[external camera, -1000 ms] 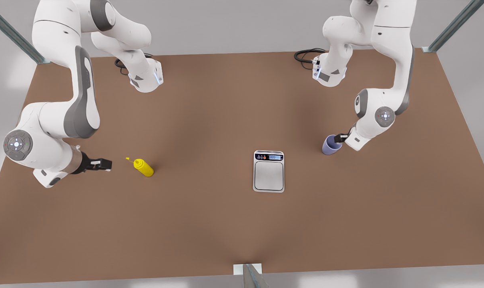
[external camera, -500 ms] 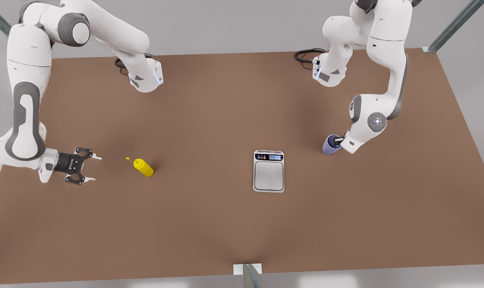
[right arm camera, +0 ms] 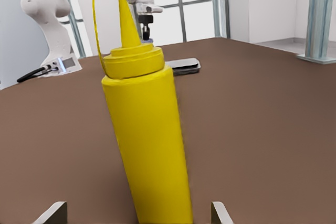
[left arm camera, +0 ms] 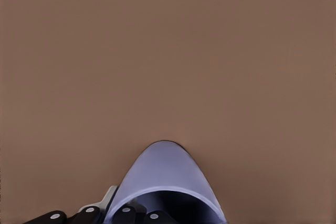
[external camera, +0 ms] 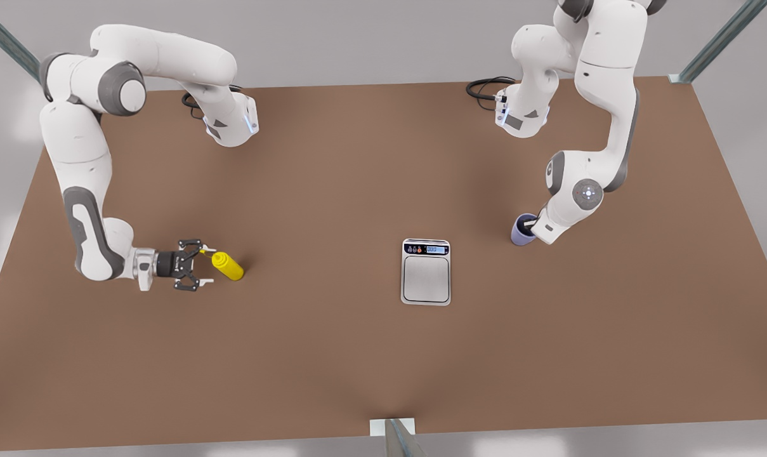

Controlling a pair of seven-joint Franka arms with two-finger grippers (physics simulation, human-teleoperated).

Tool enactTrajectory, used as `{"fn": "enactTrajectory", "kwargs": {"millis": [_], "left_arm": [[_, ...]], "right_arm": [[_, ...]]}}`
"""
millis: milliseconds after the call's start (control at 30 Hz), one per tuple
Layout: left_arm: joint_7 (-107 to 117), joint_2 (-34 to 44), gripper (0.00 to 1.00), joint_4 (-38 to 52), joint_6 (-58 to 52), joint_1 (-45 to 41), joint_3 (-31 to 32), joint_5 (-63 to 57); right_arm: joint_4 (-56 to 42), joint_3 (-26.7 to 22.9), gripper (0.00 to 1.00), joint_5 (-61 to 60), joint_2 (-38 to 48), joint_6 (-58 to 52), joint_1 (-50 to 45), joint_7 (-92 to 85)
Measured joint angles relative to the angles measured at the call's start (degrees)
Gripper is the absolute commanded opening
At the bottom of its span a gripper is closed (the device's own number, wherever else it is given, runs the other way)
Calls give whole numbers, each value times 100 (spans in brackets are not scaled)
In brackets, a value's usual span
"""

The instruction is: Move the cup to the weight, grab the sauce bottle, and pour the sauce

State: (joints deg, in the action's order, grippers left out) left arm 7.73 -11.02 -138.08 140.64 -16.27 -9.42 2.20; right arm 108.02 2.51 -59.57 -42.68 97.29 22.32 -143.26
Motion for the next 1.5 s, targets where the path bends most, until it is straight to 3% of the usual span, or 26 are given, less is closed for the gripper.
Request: {"fn": "enactTrajectory", "kwargs": {"millis": [267, 567, 600, 633, 833, 1067, 1367, 1467, 1500], "left_arm": [[461, -31, 21, 225, -28, -168, 267, -139], [1645, -451, 21, 1182, -333, -910, 284, 86], [1807, -557, 21, 1343, -357, -1002, 290, 119], [1892, -567, 21, 1440, -450, -1030, 290, 143], [2532, -773, 21, 2000, -772, -1103, 613, 274], [3825, -1761, 21, 3598, -1272, -1457, 907, 549], [4573, -2343, 21, 4175, -1124, -1862, 907, 656], [4518, -2343, 49, 4184, -1123, -1853, 898, 714], [4493, -2343, 71, 4184, -1127, -1853, 890, 752]], "right_arm": [[-9, 12, 100, -124, -126, 1, -166, -121], [-71, 214, 100, -362, -184, 18, -289, -158], [-71, 214, 78, -362, -188, 18, -294, -153], [-71, 215, 69, -378, -188, 18, -340, -150], [-104, 206, 63, -415, -222, 18, -351, -157], [-150, 206, 58, -414, -241, 10, -342, -157], [-239, 206, 57, -413, -220, -67, -285, -44], [-672, 158, 57, -344, -50, -217, -271, 635], [-972, 105, 57, -143, 76, -219, -281, 982]]}}
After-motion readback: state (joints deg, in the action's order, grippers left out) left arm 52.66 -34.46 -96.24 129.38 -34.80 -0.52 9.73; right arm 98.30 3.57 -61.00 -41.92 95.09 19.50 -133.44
